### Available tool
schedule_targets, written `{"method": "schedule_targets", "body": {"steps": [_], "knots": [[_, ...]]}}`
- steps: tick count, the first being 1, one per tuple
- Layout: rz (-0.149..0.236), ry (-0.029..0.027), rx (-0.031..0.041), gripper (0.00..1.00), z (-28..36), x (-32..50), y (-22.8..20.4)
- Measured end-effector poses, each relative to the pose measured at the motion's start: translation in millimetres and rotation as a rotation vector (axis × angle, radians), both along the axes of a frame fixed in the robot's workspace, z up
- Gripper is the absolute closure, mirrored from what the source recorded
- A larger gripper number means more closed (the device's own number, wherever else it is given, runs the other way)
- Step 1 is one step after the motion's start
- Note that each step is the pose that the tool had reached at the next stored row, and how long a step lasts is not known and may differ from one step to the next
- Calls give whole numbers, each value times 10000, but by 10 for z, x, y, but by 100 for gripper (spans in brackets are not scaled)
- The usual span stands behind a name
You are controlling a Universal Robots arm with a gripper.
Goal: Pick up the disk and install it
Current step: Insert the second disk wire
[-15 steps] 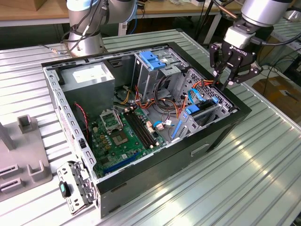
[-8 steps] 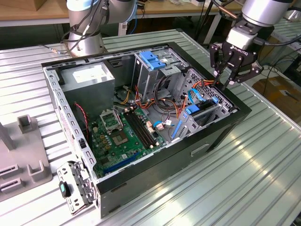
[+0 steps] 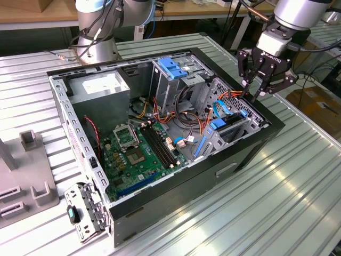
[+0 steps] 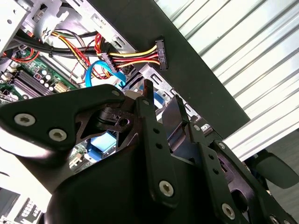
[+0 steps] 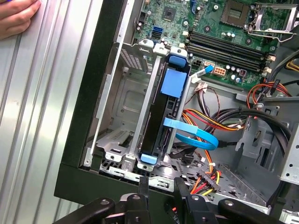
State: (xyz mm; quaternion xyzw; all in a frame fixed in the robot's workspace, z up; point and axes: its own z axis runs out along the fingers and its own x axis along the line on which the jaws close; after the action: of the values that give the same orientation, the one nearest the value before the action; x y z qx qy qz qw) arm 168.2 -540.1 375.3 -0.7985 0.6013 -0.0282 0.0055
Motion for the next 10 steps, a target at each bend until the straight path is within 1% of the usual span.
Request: {"method": "schedule_targets", "body": {"steps": [5, 10], "knots": [[33, 0, 0, 65, 0, 8, 0], [755, 0, 0, 65, -1, 15, 0]]}}
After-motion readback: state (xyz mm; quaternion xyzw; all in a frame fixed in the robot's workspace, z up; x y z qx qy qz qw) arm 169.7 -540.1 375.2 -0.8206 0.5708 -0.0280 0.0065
